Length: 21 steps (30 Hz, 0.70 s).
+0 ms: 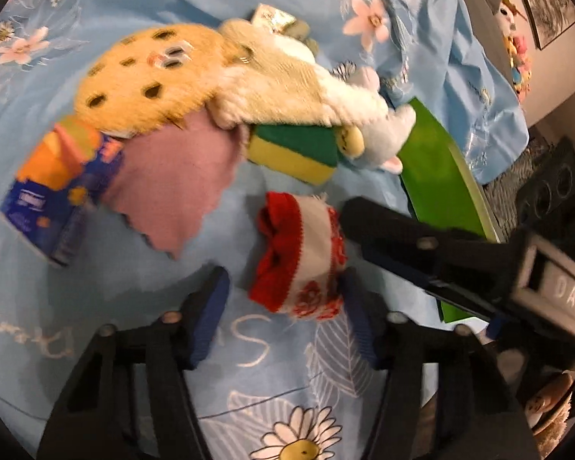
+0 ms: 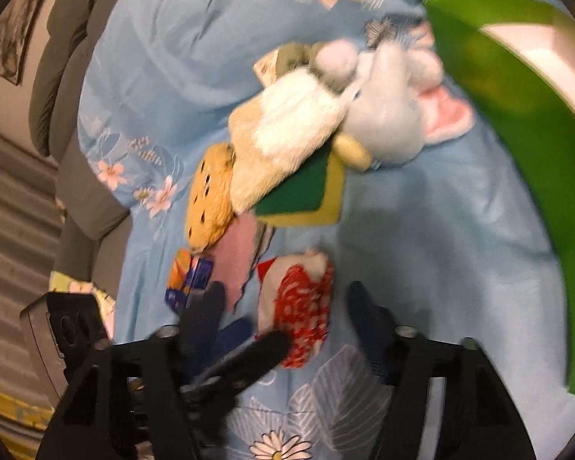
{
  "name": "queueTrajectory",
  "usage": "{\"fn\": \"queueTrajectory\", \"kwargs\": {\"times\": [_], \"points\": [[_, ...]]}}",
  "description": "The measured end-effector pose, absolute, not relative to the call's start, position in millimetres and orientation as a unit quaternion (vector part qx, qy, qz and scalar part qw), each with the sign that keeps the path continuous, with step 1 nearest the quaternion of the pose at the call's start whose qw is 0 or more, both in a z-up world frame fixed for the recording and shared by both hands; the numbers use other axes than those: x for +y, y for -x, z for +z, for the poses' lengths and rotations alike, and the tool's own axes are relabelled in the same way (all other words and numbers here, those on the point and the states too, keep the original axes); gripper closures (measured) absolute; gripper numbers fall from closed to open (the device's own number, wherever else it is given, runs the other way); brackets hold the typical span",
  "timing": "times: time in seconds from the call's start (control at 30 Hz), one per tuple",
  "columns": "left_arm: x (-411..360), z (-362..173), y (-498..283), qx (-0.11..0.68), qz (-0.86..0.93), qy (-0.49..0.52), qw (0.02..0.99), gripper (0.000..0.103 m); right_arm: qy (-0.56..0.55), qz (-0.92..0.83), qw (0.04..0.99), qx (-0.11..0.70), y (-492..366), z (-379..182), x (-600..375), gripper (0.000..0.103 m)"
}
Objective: Organize soft objects
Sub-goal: 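Close the right gripper on the red-and-white sock and lift it, then carry the sock with the right gripper into the green box and release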
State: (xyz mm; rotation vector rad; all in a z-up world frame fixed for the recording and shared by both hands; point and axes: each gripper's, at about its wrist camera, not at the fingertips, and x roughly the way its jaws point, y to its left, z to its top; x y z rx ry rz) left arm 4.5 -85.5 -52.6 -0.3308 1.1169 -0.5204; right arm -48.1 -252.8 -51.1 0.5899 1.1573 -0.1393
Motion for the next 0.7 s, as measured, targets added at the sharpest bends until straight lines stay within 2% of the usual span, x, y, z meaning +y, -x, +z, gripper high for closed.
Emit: {"fn": "queueTrajectory", "kwargs": {"times": [0.03, 0.27, 0.47, 0.7], "points": [[-87, -54, -5, 0.52, -0.245, 0.155, 0.803, 0.051, -0.277, -0.065, 0.79, 0.544, 47, -56, -253, 0.052], [-106, -52, -6, 0.504, -0.255, 0.125, 0.816, 0.069, -0.299, -0.068, 0.772, 0.556, 44, -78, -258, 0.062], [-123, -31, -5, 0.471, -0.27, 0.103, 0.834, 0.071, -0.298, -0.076, 0.792, 0.528, 51, -56, -263, 0.064], [-164, 21, 0, 0.401, -0.318, 0.06, 0.857, 0.071, -0.299, -0.092, 0.839, 0.446, 71, 13, -289, 0.064]]}}
